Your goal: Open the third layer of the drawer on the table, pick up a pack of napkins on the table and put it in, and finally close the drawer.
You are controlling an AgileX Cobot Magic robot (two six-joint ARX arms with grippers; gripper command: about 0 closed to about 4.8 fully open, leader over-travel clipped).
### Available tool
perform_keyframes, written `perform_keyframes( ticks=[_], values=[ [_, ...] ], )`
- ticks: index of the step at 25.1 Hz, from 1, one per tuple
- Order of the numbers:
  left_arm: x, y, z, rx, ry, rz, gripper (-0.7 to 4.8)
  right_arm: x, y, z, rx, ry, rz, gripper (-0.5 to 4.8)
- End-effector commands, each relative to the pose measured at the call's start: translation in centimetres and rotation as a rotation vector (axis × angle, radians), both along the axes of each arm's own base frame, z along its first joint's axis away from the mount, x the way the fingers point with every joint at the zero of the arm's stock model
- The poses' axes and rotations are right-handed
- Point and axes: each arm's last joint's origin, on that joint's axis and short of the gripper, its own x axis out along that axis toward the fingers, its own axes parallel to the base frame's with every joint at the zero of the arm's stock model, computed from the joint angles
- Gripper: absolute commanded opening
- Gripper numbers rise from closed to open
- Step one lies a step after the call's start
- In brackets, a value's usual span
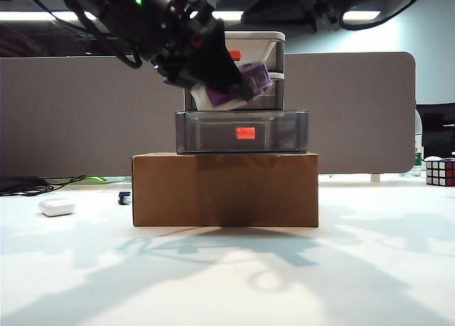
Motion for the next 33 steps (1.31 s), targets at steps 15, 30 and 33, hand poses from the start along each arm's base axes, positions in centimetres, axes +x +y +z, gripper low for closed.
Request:
perform_keyframes(
  ticks=[15,30,33],
  values=[
    [-0.6,-0.3,-0.1,0.028,0.067,-0.005,3.09,-0.2,-0.3,0.8,0.011,-0.023,-0.020,-0.06],
    [-5.5,3.0,0.6,0.125,0.384,-0.133,-0.06,-0.2,-0.3,0.8,0.014,-0.031,-0.020,-0.06],
    [-4.4,2.2,-0.7,0.136,0.387,-0.124,-0.06,-0.2,-0.3,0.8,0.013,-0.029,-0.021,-0.06]
  ],
)
